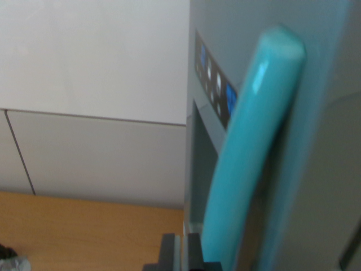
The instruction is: Close fridge door
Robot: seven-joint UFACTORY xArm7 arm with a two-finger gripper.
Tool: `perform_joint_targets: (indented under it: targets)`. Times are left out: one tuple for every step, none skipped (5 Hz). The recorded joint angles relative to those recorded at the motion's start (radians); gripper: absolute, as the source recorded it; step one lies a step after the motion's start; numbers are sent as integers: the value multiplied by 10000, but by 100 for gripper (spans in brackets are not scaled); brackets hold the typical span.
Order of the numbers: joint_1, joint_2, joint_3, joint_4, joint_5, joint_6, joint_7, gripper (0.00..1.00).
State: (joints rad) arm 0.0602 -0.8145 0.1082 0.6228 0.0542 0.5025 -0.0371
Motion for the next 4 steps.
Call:
perform_joint_targets:
  targets:
    - [0, 0, 0, 0, 0, 0, 0, 100]
    - [-1, 568, -6, 509, 0, 0, 0, 100]
    - [-1, 568, -6, 509, 0, 0, 0, 100]
    - [-17, 1150, -103, 972, 0, -1, 0, 100]
